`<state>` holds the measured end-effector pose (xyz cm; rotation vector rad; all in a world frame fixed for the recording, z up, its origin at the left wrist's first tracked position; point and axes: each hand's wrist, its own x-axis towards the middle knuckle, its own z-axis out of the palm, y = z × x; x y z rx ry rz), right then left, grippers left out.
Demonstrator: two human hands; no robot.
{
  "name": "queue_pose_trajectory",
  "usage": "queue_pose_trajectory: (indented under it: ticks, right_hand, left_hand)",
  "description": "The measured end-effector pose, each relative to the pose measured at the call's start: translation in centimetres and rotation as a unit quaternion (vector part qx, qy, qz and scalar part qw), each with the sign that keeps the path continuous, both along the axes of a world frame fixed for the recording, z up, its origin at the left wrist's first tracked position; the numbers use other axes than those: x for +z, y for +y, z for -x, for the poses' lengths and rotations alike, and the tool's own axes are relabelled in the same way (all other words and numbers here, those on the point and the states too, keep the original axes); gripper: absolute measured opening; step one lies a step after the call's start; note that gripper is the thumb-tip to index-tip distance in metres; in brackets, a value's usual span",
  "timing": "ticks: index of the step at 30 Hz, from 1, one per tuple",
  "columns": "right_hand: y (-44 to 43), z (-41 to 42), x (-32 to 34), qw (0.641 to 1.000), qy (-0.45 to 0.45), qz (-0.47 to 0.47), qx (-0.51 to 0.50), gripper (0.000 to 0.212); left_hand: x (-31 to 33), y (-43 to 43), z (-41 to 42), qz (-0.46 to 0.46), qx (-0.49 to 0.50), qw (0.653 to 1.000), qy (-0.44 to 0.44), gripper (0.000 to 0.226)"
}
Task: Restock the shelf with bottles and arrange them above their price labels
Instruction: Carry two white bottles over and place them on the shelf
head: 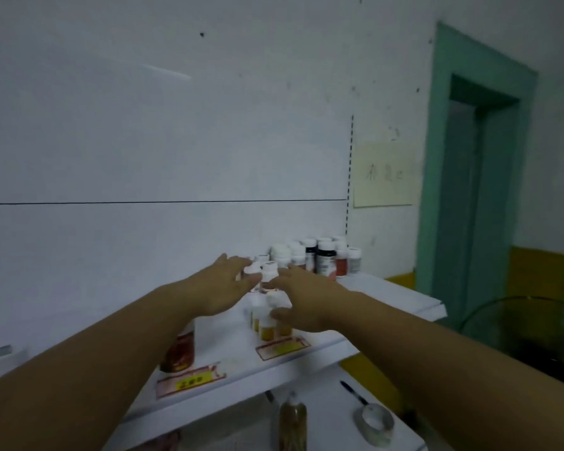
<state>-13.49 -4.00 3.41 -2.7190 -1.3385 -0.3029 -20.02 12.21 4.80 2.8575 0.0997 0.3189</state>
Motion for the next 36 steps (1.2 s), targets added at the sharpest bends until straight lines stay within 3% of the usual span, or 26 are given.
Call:
queue_pose_trajectory:
  ticks: [3,8,14,20,24,27,36]
  right_hand:
    - [-5.1,-3.3,-0.8,0.998,0.031,0.009,-0.046,0.059]
    - [-7.7,-8.3,-1.5,0.997,0.046,-0.028,-0.054,0.053]
    - [-3.6,-13.5,-3.0,0.998,0.056,-0.039,0.001,0.047]
    - [3.0,-18.4,-4.3,0.996,0.066,-0.012,0.052,0.059]
    - [5.7,-21.4,-5.1,0.995,0.041,-0.054,0.071,0.062]
    - [7.1,-23.0,-5.7,0.994,0.012,-0.055,0.093,0.059]
    - [8.2,-25.2,-4.6,0.986,-0.044,-0.106,0.117,0.033]
  left_hand:
    - [0.0,-3.4,-3.3,-0.01,-0.013,0.999,0.028,0.059]
    - [2.2,-2.8,-7.8,-0.04,0.064,0.997,0.01,0.044]
    - [2.0,0.5,-13.8,-0.105,0.133,0.982,0.087,0.044]
    - [1.1,3.8,-21.2,-0.08,0.101,0.987,0.092,0.045]
    - [-0.2,6.0,-24.3,-0.087,0.096,0.985,0.115,0.046]
    - [-1.4,6.9,-25.2,-0.098,0.094,0.979,0.154,0.049]
    - [-1.3,6.9,-25.0,-0.065,0.222,0.965,0.124,0.046]
